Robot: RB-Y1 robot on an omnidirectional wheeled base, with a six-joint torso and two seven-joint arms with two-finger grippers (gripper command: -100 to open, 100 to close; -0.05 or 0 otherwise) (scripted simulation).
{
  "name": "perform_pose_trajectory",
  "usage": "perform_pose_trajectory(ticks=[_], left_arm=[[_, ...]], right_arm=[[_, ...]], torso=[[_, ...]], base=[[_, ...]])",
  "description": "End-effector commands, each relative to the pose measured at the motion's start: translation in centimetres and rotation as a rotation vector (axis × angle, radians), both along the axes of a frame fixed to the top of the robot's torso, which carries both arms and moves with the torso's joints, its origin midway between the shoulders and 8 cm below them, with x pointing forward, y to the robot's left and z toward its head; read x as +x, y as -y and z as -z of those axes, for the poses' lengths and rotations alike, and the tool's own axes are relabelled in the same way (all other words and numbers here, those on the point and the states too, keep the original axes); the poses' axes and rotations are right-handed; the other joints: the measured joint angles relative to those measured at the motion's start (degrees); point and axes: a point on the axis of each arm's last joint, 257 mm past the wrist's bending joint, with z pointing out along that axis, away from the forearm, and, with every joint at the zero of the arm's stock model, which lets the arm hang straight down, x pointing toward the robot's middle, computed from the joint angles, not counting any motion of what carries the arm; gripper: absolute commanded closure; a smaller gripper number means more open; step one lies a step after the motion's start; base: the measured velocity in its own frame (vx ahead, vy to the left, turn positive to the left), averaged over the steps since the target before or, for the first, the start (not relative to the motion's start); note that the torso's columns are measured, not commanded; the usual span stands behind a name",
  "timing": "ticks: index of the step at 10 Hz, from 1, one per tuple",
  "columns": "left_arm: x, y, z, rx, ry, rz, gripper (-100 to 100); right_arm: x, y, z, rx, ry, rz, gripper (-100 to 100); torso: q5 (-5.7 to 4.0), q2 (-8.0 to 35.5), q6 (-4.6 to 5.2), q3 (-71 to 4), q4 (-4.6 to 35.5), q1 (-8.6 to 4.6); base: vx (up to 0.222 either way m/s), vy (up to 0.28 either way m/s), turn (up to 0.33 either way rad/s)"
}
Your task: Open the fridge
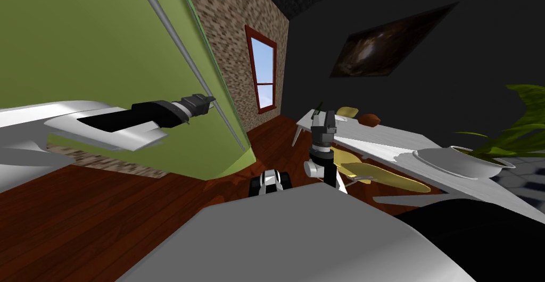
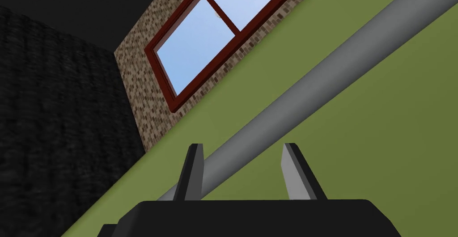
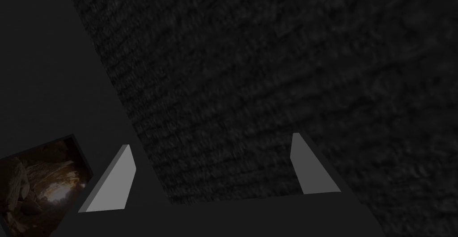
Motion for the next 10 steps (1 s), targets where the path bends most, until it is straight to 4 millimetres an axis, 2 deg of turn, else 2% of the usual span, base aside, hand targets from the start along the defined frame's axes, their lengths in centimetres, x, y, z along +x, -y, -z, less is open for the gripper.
perform_pose_trajectory(ticks=[1, 4, 5, 8, 10], left_arm=[[-1.0, 3.0, -0.7, -0.003, 0.011, 0.072, 100], [-3.2, 7.6, -0.9, -0.005, 0.017, 0.189, 100], [-3.2, 7.6, -0.9, -0.005, 0.017, 0.189, 100], [-5.8, 11.9, -1.0, -0.007, 0.017, 0.304, 100], [-5.8, 12.0, -1.0, -0.006, 0.017, 0.306, 100]], right_arm=[[0.0, 0.0, 0.0, 0.000, 0.000, 0.000, 0], [0.0, 0.0, 0.0, 0.000, 0.000, 0.000, 0], [0.0, 0.0, 0.0, 0.000, 0.000, 0.000, 0], [0.0, 0.0, 0.0, 0.000, 0.000, 0.000, 0], [0.0, 0.0, 0.0, 0.000, 0.000, 0.000, 0]], torso=[[-0.02, -0.15, -0.17, -0.10, 0.10, -0.04], [0.04, 0.17, -0.16, 0.09, 0.13, 0.07], [0.05, 0.16, -0.18, 0.09, 0.19, 0.17], [-0.07, 0.03, -0.10, -0.05, 0.24, -0.02], [-0.08, 0.08, -0.10, 0.02, 0.25, -0.22]], base=[[-0.159, 0.131, -0.006], [-0.221, 0.185, -0.001], [-0.168, 0.159, -0.029], [-0.188, 0.148, 0.007], [-0.118, 0.095, -0.001]])
